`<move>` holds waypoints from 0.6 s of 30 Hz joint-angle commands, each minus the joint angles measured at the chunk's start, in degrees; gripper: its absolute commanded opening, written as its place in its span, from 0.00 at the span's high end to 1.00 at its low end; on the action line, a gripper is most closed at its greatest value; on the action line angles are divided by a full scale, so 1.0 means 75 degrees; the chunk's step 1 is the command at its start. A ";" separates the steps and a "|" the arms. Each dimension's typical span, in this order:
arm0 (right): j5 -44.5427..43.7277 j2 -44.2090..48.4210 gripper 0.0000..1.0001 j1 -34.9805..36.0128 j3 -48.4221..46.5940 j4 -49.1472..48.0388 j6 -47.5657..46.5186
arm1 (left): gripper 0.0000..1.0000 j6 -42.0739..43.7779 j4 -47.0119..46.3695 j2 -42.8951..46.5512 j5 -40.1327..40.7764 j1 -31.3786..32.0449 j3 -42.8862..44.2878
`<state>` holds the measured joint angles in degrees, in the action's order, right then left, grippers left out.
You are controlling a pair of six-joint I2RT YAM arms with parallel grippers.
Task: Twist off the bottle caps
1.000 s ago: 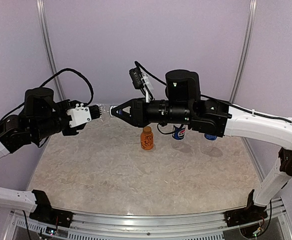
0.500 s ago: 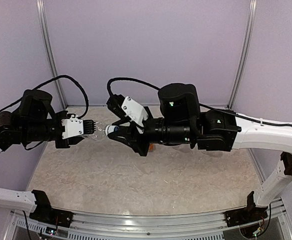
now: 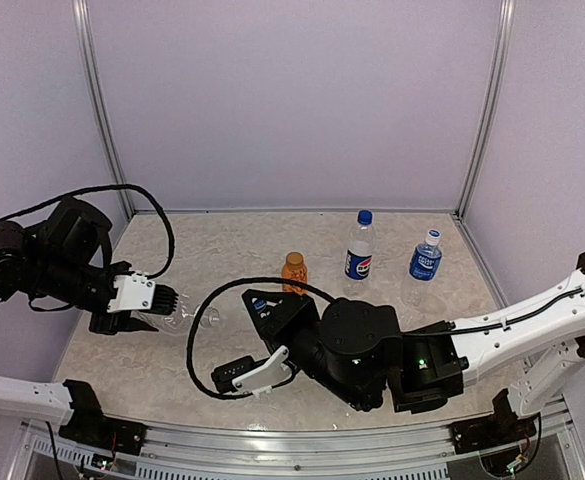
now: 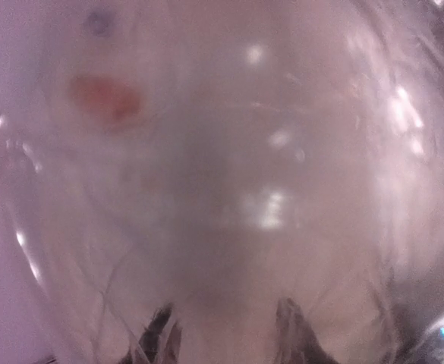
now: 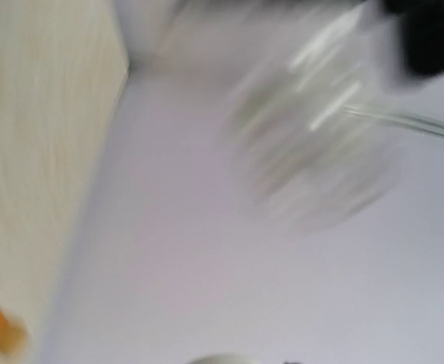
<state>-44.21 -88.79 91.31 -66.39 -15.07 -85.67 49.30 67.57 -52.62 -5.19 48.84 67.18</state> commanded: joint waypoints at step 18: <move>0.2997 0.0312 1.00 -0.2821 -0.1337 0.5321 1.2042 | 0.65 -0.5000 -0.2753 0.0360 -0.0332 -0.1966 0.0920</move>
<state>-31.75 -81.62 73.54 -73.06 3.88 -31.48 31.22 54.39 -51.40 -2.68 37.74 70.32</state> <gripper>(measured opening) 0.229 0.383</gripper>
